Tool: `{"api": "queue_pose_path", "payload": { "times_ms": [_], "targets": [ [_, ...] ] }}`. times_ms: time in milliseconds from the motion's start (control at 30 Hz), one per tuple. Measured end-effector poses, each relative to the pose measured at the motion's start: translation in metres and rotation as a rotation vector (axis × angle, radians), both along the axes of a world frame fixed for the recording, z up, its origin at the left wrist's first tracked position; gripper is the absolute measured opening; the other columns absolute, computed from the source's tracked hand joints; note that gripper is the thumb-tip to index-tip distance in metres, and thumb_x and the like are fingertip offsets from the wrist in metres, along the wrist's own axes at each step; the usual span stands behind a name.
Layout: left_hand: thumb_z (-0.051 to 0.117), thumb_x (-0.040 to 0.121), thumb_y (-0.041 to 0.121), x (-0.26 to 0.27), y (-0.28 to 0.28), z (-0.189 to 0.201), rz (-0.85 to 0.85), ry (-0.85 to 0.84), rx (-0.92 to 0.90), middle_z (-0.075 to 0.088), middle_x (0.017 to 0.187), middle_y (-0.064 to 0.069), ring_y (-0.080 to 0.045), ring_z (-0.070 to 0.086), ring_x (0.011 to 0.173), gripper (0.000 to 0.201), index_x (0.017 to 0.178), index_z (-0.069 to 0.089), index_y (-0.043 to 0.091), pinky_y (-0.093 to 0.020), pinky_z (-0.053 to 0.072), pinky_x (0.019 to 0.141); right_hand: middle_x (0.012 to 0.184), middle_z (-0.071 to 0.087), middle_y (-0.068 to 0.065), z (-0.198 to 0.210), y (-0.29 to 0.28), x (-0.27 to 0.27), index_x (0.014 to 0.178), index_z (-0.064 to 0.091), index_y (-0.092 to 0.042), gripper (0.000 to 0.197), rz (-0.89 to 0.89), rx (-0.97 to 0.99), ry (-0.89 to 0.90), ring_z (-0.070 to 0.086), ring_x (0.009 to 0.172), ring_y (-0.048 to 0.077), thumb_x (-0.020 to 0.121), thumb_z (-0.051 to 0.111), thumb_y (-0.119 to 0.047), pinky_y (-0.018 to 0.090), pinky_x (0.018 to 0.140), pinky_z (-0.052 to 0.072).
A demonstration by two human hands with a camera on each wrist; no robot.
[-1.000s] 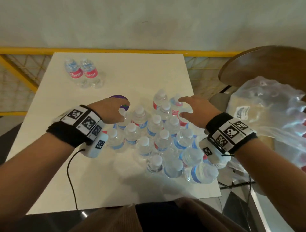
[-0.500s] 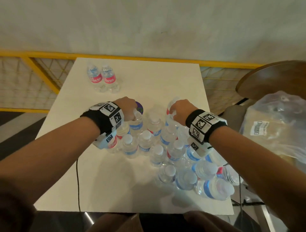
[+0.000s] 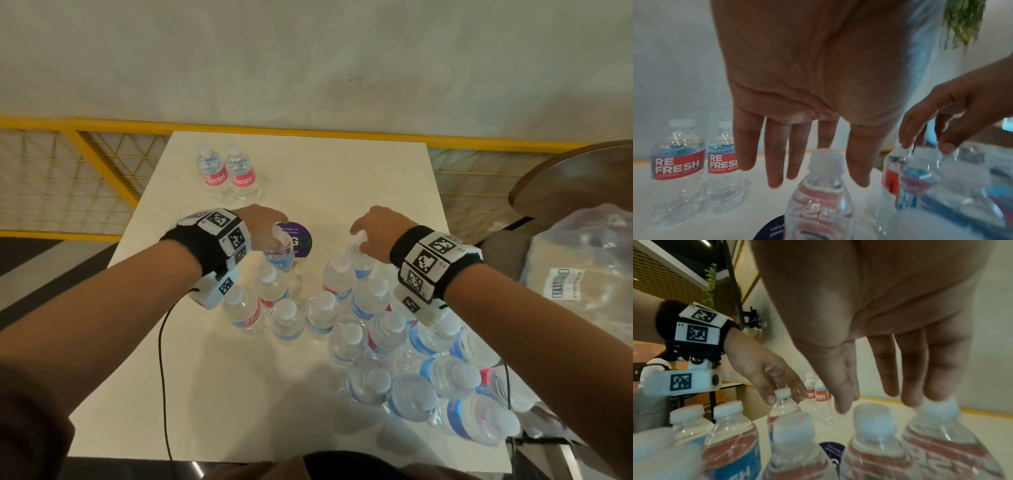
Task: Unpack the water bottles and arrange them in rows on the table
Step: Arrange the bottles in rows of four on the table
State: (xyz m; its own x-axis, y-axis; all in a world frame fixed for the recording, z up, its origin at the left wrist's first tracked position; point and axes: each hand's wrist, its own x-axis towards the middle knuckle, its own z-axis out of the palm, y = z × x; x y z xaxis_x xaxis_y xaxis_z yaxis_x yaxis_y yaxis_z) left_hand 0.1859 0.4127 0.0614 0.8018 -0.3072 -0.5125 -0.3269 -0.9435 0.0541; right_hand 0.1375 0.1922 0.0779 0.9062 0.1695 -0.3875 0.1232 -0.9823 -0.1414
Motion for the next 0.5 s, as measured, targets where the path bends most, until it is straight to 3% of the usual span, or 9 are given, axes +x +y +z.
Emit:
{"api": "queue_pose_path", "payload": {
  "times_ms": [67,200,333,500],
  "targets": [
    [0.058,0.088,0.041,-0.005,0.014,0.004,0.099,0.033,-0.15,0.045,0.143,-0.005,-0.026,0.047,0.127,0.063,0.142,0.032,0.024,-0.035,0.038,0.103,0.127,0.048,0.006,0.01,0.006,-0.002,0.129,0.055,-0.023,0.035,0.029,0.044,-0.067,0.049,0.119,0.026,0.093,0.052,-0.021,0.033,0.099,0.041],
    [0.065,0.078,0.054,-0.025,0.043,0.017,0.181,0.016,-0.298,0.047,0.135,-0.002,-0.021,0.048,0.122,0.067,0.133,0.041,0.025,-0.033,0.039,0.101,0.126,0.056,0.005,0.024,0.035,-0.009,0.128,0.056,-0.019,0.035,0.143,0.096,0.007,0.053,0.115,0.022,0.093,0.054,-0.025,0.028,0.092,0.041],
    [0.072,0.067,0.059,-0.058,0.069,0.019,0.158,0.055,-0.322,0.049,0.115,0.006,-0.015,0.056,0.1,0.065,0.119,0.049,0.029,-0.027,0.045,0.085,0.132,0.051,0.009,0.025,0.065,-0.01,0.136,0.048,-0.015,0.044,0.198,0.081,0.039,0.049,0.121,0.025,0.094,0.053,-0.026,0.03,0.096,0.04],
    [0.074,0.07,0.053,-0.079,0.079,0.002,0.075,0.271,-0.225,0.051,0.12,0.007,-0.014,0.057,0.1,0.063,0.125,0.049,0.035,-0.03,0.046,0.091,0.137,0.049,0.009,0.023,0.097,0.016,0.138,0.045,-0.016,0.045,0.217,0.051,-0.004,0.047,0.125,0.025,0.094,0.053,-0.019,0.03,0.098,0.04]
  ]
}}
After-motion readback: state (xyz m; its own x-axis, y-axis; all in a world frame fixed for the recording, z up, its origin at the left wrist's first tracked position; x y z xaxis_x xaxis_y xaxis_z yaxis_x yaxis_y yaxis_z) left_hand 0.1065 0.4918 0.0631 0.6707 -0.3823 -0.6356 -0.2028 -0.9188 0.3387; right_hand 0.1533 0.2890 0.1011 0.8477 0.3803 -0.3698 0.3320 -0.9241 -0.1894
